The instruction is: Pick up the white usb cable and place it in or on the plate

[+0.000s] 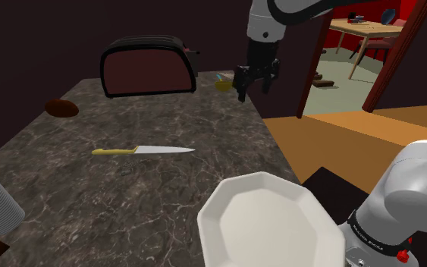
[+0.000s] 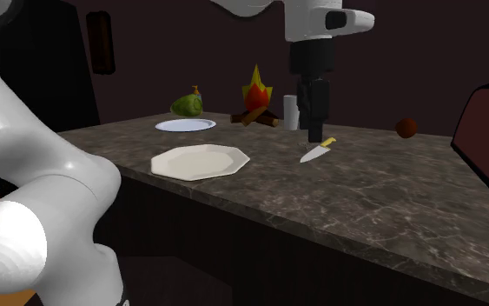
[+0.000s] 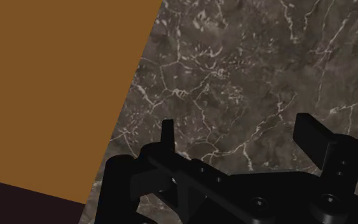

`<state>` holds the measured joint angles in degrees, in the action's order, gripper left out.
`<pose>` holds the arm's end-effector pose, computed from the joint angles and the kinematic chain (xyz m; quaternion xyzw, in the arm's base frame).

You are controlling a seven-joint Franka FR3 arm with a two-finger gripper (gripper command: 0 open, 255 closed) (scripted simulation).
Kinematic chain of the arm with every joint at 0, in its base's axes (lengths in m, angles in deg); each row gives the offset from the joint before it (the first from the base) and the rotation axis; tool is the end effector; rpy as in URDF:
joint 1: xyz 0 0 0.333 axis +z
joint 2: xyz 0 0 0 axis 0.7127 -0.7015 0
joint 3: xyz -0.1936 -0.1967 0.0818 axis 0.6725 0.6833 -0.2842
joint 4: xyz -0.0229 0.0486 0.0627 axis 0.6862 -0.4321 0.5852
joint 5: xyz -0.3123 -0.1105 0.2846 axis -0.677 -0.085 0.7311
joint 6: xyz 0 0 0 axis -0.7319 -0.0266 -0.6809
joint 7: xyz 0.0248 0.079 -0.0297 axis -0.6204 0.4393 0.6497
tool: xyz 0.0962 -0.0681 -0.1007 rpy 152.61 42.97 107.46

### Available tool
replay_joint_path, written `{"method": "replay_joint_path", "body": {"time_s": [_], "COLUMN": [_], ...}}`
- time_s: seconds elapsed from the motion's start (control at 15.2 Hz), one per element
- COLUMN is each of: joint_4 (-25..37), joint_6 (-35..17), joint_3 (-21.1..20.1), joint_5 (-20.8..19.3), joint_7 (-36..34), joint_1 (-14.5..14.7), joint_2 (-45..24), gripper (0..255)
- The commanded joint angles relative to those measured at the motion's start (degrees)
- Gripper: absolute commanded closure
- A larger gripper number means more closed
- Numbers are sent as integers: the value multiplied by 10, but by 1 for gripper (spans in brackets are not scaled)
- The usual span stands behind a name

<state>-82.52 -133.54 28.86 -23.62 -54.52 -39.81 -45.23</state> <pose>0.4558 0.1290 0.4961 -0.9986 0.0378 -0.0369 0.0048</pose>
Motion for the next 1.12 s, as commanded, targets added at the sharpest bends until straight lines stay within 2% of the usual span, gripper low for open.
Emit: {"method": "replay_joint_path", "body": {"time_s": [0.0,0.53,1.06], "joint_4": [15,117,261], "joint_6": [-11,-33,-27], "joint_3": [-20,-90,-146], "joint_5": [4,-7,-59], "joint_7": [-20,-95,-177], "joint_1": [8,34,72], "joint_2": [-28,-165,-324], "gripper": [0,0,0]}}
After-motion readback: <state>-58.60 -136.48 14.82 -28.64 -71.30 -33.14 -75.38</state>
